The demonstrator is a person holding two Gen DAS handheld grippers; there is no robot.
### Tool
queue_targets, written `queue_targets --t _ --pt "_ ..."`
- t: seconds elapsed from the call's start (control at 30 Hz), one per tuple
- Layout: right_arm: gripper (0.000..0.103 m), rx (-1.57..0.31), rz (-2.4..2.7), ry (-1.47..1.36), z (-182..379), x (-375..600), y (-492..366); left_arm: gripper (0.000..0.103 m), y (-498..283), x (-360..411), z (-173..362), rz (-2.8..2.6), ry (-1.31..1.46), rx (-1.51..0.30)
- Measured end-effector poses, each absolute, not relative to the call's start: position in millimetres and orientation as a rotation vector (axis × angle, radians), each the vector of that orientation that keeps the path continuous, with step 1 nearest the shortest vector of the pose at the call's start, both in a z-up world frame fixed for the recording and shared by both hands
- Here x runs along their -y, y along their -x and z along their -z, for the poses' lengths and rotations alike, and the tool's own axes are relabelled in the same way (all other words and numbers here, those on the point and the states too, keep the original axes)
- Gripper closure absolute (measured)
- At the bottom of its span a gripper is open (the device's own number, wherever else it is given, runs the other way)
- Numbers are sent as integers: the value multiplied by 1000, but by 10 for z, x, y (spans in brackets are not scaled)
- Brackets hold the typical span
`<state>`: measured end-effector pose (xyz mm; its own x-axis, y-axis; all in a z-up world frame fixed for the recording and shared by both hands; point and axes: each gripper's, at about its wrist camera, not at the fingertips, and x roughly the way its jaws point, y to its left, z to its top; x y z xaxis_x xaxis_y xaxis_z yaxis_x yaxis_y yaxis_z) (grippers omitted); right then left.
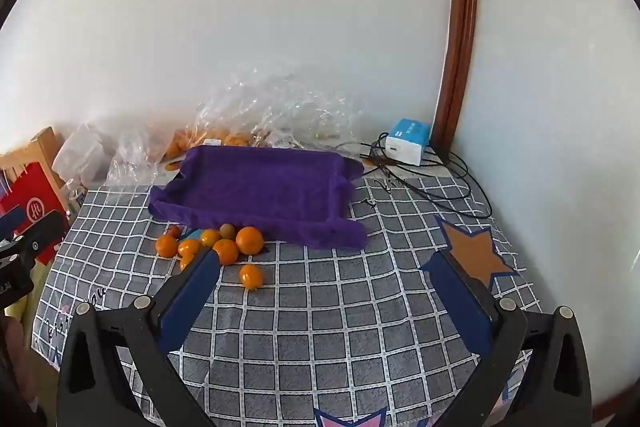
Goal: Organize fruits
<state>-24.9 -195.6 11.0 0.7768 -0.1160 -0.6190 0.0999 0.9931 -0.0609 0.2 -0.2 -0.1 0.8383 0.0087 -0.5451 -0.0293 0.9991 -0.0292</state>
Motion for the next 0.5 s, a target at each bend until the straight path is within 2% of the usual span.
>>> queue_targets --t 0.5 --pt "0 -703 102 -6 -82 2025 237 0 -28 52 40 -19 45 -597"
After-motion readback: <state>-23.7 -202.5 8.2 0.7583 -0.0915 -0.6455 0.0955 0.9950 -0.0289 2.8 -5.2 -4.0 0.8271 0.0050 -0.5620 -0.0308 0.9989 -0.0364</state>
